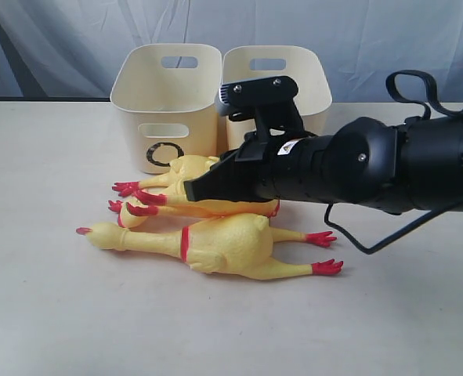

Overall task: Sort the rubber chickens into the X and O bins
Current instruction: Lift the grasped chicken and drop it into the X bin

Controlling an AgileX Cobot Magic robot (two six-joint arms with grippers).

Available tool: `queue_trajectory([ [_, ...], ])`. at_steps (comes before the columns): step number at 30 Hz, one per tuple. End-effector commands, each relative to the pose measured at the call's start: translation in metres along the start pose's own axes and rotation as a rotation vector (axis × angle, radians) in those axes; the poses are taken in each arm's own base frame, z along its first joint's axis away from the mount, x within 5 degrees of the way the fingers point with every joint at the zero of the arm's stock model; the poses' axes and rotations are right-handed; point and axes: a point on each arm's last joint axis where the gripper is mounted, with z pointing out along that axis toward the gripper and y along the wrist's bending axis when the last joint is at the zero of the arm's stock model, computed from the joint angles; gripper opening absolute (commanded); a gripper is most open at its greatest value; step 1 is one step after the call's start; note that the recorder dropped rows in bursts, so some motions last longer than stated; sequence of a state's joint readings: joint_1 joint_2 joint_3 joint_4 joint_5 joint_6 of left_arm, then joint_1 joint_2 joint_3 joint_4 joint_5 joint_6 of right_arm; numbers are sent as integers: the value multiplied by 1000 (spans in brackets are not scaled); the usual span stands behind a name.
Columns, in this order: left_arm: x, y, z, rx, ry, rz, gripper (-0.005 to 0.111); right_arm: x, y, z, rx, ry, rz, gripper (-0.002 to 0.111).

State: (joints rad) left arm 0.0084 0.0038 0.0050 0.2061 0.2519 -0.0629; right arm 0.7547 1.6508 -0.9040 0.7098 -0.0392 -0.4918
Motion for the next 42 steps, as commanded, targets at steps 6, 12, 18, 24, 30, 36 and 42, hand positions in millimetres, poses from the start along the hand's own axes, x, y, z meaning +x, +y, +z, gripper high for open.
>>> queue_trajectory([
  [6,-4,0,-1,1,-28,-4,0,-3,1,-2,-2,-12,-6,14],
  [12,-4,0,-1,1,-28,-4,0,-10,3,-11,-9,-44,-7,-1],
  [18,-4,0,-1,1,-28,-4,0,-10,3,-12,-11,-46,-7,-1],
  [24,-4,0,-1,1,-28,-4,0,-19,4,-24,-18,-88,-5,-1],
  [30,-4,0,-1,1,-28,-4,0,-39,9,-44,-43,-166,-4,-1],
  [36,-4,0,-1,1,-28,-4,0,-56,13,-58,-67,-220,-3,-1],
  [42,-4,0,-1,1,-28,-4,0,-68,14,-73,-64,-293,-1,-1],
])
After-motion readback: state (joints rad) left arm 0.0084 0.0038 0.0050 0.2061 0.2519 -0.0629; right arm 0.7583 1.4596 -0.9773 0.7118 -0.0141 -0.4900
